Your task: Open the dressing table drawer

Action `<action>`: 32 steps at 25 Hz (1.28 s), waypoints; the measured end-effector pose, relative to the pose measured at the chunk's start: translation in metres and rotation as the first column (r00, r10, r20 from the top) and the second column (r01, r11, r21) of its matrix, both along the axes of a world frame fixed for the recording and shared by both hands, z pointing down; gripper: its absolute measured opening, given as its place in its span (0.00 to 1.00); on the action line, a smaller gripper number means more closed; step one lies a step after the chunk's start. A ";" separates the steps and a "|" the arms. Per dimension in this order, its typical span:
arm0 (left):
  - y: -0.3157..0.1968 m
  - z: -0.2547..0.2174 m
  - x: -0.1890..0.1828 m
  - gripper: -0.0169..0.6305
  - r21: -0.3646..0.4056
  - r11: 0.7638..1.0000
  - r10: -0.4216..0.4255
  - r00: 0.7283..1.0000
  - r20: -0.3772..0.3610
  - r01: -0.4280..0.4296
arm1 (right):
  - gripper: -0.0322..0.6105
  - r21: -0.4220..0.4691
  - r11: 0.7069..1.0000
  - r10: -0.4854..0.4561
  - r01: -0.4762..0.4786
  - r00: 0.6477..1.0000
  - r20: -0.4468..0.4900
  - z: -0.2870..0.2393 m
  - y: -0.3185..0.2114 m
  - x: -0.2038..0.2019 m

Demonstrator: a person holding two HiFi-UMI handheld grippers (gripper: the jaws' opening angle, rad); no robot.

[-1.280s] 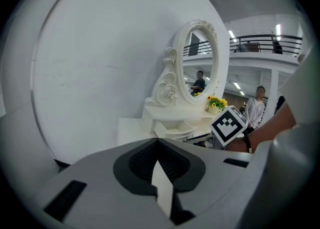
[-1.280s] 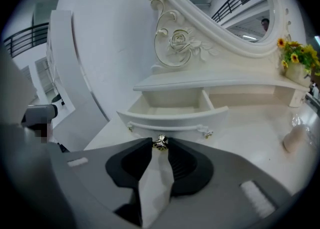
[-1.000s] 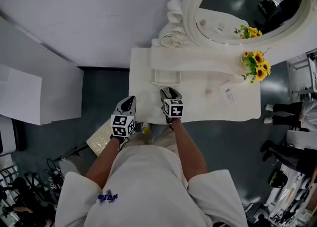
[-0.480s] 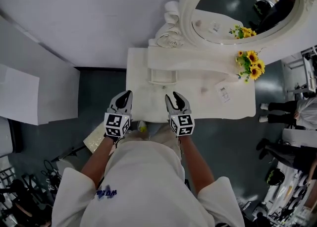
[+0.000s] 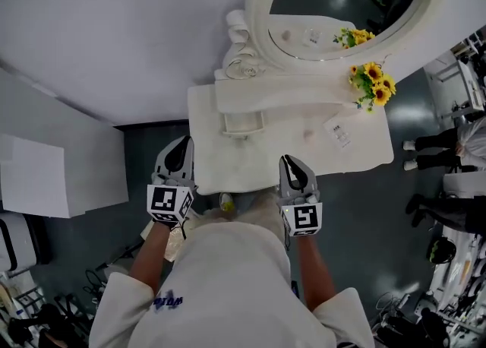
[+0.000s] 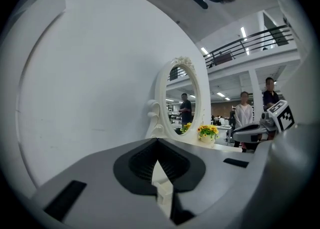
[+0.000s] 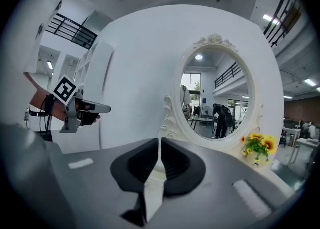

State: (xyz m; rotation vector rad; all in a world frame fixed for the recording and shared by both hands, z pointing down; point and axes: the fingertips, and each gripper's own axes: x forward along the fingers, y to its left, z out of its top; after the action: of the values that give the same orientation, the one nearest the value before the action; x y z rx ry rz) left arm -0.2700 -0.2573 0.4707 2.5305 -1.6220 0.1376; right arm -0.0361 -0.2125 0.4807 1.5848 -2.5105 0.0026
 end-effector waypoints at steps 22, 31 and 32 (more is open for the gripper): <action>0.018 -0.026 0.006 0.03 0.075 0.996 0.035 0.997 0.062 -0.039 | 0.07 0.142 0.987 0.074 -0.075 0.997 0.015 -0.072 0.021 0.014; 0.022 -0.032 0.011 0.03 0.095 0.994 0.052 0.995 0.090 -0.060 | 0.07 0.120 0.991 0.065 -0.064 0.998 -0.008 -0.067 0.019 0.012; 0.022 -0.032 0.011 0.03 0.096 0.993 0.053 0.994 0.095 -0.063 | 0.07 0.120 0.991 0.065 -0.063 0.998 -0.011 -0.067 0.019 0.012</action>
State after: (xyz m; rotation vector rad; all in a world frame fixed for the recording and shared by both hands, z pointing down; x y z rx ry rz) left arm -0.2587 -0.2350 0.4386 2.6844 -1.6267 0.1875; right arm -0.0245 -0.1939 0.4138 1.7029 -2.4898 -0.1541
